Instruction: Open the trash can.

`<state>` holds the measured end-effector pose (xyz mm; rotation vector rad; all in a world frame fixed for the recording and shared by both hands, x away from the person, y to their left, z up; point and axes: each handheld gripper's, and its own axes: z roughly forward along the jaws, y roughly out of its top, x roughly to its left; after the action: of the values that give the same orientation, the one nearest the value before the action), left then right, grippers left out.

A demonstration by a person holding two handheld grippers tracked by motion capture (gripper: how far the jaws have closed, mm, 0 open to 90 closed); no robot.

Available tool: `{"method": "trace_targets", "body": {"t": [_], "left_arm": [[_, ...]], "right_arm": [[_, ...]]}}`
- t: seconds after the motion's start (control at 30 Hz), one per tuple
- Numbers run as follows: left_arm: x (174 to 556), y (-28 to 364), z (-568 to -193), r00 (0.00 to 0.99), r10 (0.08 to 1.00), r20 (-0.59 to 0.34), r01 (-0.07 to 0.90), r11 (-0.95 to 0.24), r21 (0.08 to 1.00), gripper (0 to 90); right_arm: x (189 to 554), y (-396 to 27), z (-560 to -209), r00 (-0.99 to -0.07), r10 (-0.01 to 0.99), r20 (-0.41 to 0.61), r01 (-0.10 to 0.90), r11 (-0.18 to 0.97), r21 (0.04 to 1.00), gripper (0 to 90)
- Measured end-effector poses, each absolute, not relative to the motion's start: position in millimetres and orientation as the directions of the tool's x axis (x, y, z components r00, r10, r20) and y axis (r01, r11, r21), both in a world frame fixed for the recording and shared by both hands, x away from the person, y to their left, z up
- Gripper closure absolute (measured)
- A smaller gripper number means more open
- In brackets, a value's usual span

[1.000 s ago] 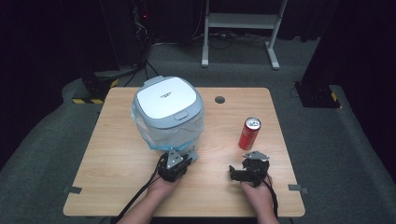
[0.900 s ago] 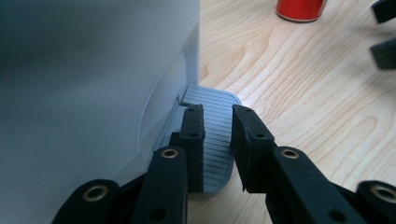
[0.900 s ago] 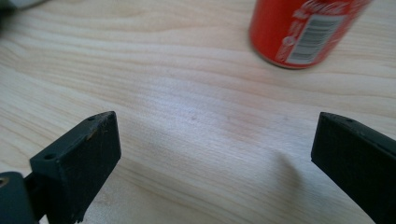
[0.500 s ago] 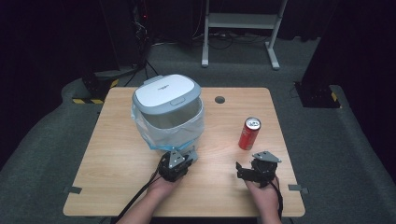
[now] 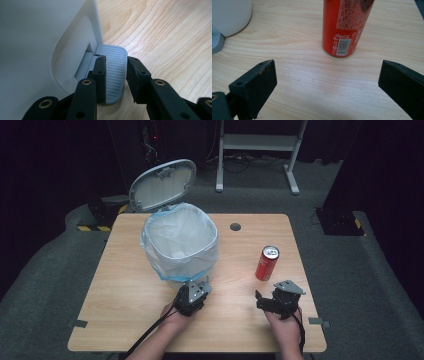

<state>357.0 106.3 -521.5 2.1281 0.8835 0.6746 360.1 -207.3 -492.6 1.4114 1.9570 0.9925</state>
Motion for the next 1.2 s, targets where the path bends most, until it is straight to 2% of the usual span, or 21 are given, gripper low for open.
{"method": "trace_targets", "body": {"t": [0.17, 0.37, 0.6, 1.0, 1.2], "left_arm": [[354, 102, -522, 0.621, 0.746, 0.239, 0.356, -0.540, 0.763, 68.4], [354, 102, -522, 0.622, 0.745, 0.243, 0.355, -0.544, 0.760, 68.6], [357, 107, -521, 0.628, 0.755, 0.188, 0.377, -0.507, 0.775, 70.0], [357, 107, -522, 0.631, 0.754, 0.185, 0.377, -0.506, 0.776, 69.7], [358, 108, -521, 0.632, 0.755, 0.174, 0.383, -0.499, 0.777, 69.9]], "right_arm": [[360, -209, -489, -0.313, 0.950, 0.011, 0.543, 0.169, 0.822, 1.7], [361, -208, -485, -0.315, 0.949, 0.003, 0.533, 0.174, 0.828, 2.0], [362, -207, -479, -0.326, 0.945, 0.010, 0.524, 0.172, 0.834, 2.3], [378, -204, -475, -0.328, 0.945, -0.010, 0.523, 0.190, 0.831, 3.0], [392, -209, -468, -0.302, 0.953, 0.008, 0.518, 0.157, 0.841, 3.9]]}}
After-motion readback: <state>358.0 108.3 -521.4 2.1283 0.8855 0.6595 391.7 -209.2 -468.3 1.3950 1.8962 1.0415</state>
